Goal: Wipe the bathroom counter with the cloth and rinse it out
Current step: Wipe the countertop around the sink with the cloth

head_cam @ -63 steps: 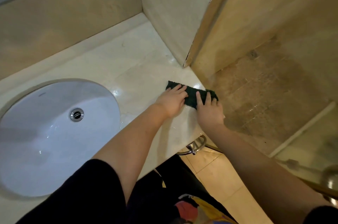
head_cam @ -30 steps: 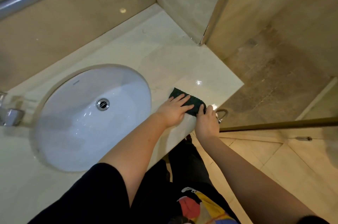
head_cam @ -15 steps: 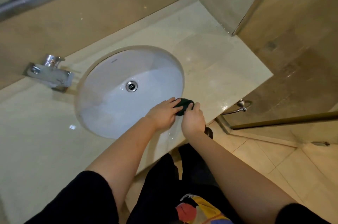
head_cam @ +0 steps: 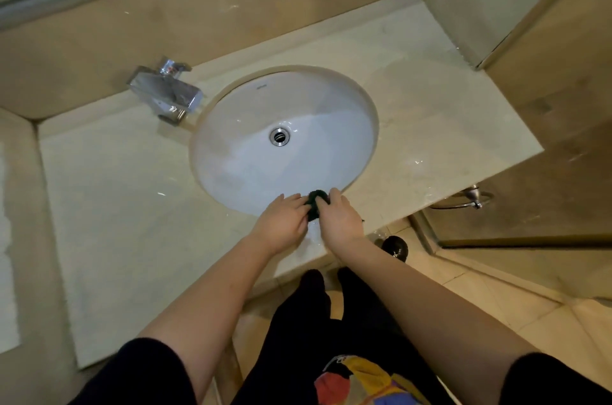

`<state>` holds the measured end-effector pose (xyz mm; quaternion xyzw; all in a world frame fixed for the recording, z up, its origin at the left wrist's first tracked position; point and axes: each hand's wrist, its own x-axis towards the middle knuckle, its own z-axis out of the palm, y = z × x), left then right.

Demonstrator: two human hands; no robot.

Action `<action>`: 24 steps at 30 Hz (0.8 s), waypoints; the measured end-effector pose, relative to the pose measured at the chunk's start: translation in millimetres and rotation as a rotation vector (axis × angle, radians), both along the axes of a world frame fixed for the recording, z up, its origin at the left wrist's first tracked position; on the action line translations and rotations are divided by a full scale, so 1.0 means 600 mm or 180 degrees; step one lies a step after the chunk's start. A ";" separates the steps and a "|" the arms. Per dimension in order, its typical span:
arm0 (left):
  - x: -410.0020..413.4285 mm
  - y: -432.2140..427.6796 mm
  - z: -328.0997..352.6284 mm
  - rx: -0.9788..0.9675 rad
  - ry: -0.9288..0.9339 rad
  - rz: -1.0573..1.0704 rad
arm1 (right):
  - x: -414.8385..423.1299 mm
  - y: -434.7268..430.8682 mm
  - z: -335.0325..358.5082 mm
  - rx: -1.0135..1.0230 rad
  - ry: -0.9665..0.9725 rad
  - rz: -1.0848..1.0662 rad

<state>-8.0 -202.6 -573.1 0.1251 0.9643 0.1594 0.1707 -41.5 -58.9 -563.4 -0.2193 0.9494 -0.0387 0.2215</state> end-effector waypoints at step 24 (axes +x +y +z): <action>0.118 0.106 -0.022 -0.0424 -0.0355 0.0700 | 0.085 0.105 -0.030 0.0142 0.0035 0.0441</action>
